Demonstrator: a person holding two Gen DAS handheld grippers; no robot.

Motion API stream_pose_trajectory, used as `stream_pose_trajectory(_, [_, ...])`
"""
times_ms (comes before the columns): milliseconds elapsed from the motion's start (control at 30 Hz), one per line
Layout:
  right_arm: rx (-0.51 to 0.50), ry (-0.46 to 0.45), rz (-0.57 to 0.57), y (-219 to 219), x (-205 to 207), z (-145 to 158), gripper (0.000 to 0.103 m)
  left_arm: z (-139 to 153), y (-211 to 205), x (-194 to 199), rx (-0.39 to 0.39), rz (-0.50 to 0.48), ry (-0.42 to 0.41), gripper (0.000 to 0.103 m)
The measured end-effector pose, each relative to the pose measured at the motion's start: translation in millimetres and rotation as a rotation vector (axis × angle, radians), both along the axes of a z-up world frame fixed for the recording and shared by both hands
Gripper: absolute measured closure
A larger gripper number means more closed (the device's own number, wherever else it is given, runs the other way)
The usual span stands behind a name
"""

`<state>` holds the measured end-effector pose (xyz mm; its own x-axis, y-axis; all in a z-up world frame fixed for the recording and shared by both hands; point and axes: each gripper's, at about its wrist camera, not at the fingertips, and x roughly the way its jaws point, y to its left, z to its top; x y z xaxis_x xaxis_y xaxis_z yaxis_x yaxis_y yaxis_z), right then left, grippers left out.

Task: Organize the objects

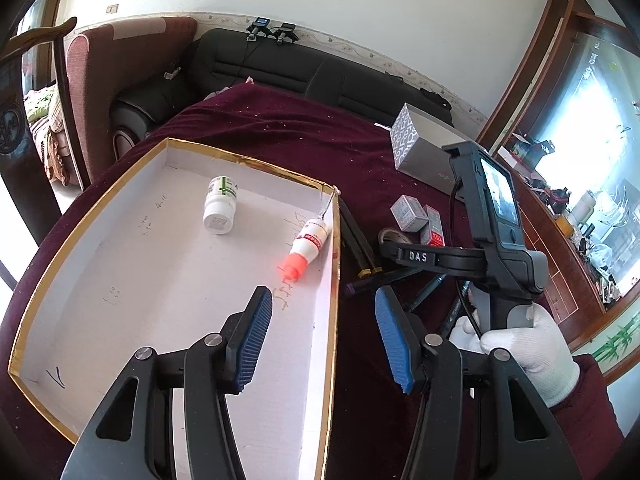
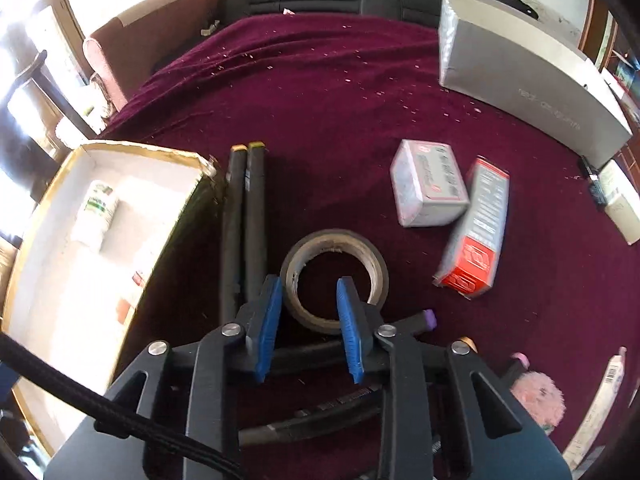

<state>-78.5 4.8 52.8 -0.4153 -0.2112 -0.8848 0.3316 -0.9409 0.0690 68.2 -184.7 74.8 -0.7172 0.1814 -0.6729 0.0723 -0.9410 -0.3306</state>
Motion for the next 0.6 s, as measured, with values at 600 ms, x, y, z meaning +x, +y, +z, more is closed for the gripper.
stream_pose_trajectory(600, [-0.224, -0.106, -0.13, 126.3, 35.1, 4.2, 0.079, -10.7, 93.4, -56.5, -0.325, -0.126, -0.016, 0.055])
